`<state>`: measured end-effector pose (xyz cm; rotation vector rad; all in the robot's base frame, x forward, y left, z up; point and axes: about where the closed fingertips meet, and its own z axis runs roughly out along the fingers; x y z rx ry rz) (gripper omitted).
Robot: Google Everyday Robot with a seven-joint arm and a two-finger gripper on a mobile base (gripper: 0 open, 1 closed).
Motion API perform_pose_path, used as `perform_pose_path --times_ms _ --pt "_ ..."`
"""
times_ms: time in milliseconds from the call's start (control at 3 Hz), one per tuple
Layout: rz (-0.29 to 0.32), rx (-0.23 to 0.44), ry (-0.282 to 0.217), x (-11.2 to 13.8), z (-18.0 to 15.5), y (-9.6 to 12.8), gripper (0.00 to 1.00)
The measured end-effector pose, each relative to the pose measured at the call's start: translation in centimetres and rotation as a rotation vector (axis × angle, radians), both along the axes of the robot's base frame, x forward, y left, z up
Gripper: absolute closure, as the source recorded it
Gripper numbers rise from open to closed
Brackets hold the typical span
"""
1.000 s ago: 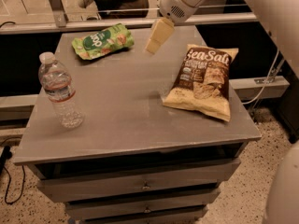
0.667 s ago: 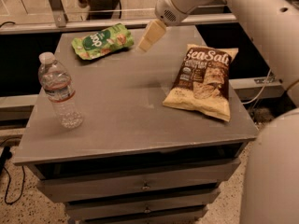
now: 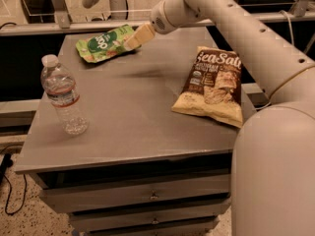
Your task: Move green rice chip bag near water bottle
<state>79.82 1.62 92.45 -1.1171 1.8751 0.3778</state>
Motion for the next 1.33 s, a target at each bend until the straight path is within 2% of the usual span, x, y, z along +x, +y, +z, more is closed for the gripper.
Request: perform_pose_path --times_ms 333,667,1000,1333 --pt "0.011 0.127 0.017 2.6 -1.4 3.6 0.0" --pt "0.024 0.176 0.031 4.8 -2.9 6.2 0.0" --pt "0.015 0.148 0.049 6.4 -4.7 7.2 0.0" --pt "-0.016 0.089 0.055 7.5 -6.1 6.6 0.17"
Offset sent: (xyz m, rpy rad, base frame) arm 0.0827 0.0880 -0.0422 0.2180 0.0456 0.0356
